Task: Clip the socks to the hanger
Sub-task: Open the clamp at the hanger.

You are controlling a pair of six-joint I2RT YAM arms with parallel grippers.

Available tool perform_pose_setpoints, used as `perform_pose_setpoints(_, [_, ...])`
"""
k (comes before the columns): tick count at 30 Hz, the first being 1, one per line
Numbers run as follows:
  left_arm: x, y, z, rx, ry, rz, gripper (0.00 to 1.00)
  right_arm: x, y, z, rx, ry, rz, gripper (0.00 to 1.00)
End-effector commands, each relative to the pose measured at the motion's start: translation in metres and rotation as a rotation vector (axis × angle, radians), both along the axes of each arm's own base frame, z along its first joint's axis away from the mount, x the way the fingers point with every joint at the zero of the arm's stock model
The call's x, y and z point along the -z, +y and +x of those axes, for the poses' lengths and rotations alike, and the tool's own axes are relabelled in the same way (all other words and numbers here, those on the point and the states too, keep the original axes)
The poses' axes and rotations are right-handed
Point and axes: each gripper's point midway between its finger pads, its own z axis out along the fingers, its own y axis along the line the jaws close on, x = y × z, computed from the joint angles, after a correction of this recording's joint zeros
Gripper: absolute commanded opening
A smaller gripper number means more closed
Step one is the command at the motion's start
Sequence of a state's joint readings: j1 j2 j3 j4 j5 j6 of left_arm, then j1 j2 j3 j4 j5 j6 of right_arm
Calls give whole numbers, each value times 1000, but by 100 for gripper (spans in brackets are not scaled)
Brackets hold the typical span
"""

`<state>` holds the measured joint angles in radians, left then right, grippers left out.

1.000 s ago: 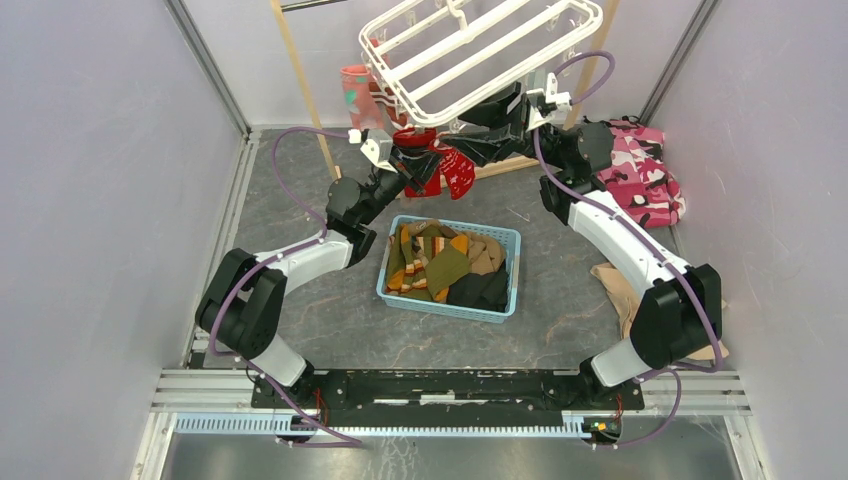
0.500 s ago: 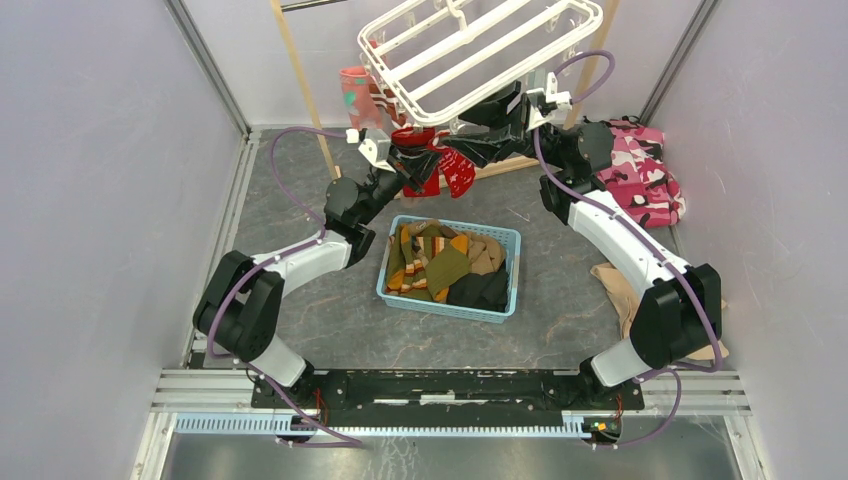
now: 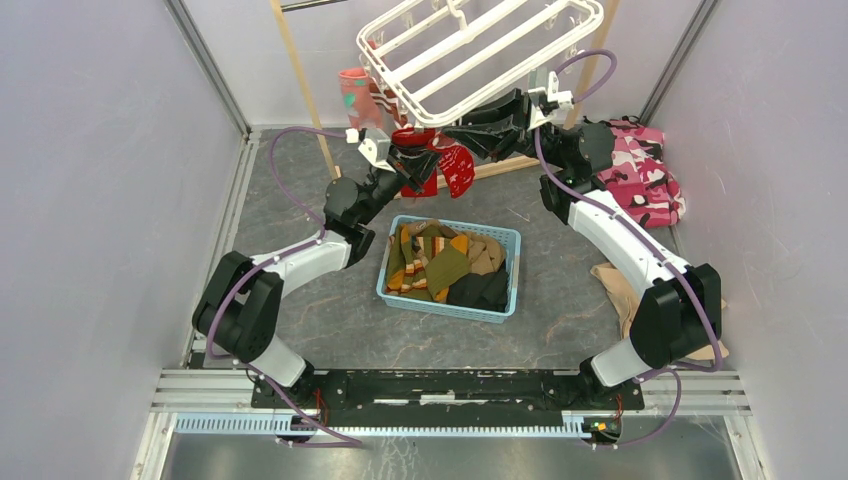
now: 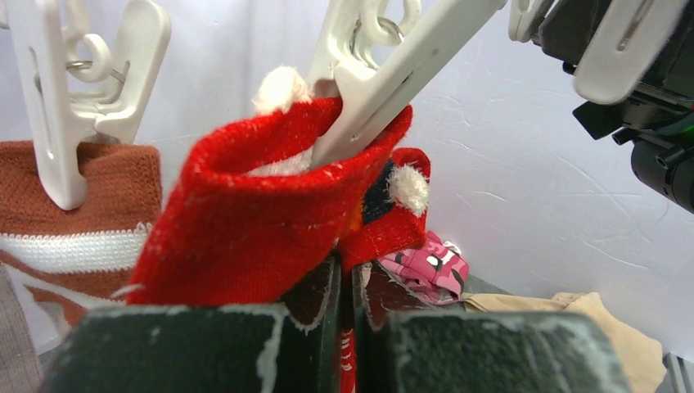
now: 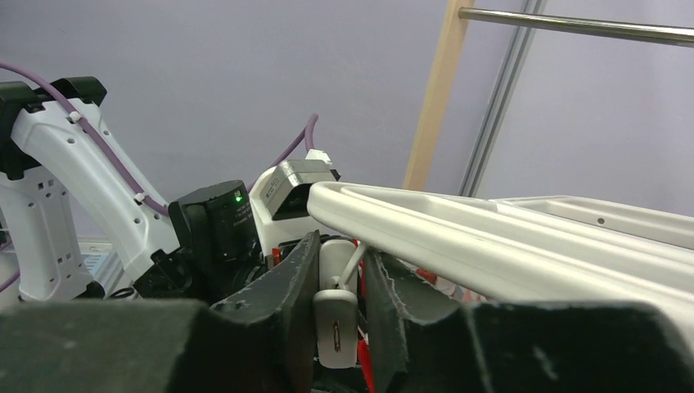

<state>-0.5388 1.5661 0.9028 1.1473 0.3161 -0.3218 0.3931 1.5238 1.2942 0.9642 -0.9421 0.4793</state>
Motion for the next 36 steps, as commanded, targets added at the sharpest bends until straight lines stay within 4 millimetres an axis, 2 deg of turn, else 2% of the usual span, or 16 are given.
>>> perform_pose_setpoints(1, [-33,9,-10,-7,-74,-43,2,-22,-1,-9,-11,-59,27,27])
perform_pose_setpoints(11, [-34,10,-12,-7,-76,-44,2,-24,-2,-6,16,-45,27,10])
perform_pose_setpoints(12, [-34,10,-12,-7,-76,-45,2,-24,-2,-6,15,-43,25,12])
perform_pose_setpoints(13, [-34,10,-12,-6,-76,-45,2,-23,-2,-7,11,-46,21,19])
perform_pose_setpoints(14, [-35,10,-12,-6,-77,-45,2,-23,-2,-8,10,-50,21,32])
perform_pose_setpoints(15, [-35,10,-12,-6,-78,-45,2,-23,-3,-9,13,-57,23,38])
perform_pose_setpoints(19, [-36,10,-13,-6,-78,-46,2,-23,-3,-12,11,-70,23,51])
perform_pose_setpoints(26, [-37,11,-13,-6,-78,-46,2,-23,-2,-17,-30,-83,24,55])
perform_pose_setpoints(30, [-37,11,-14,-6,-78,-44,2,-23,-1,-21,-59,-88,27,60])
perform_pose_setpoints(36, [-38,11,-14,-5,-79,-44,2,-22,2,-20,-78,-77,22,62])
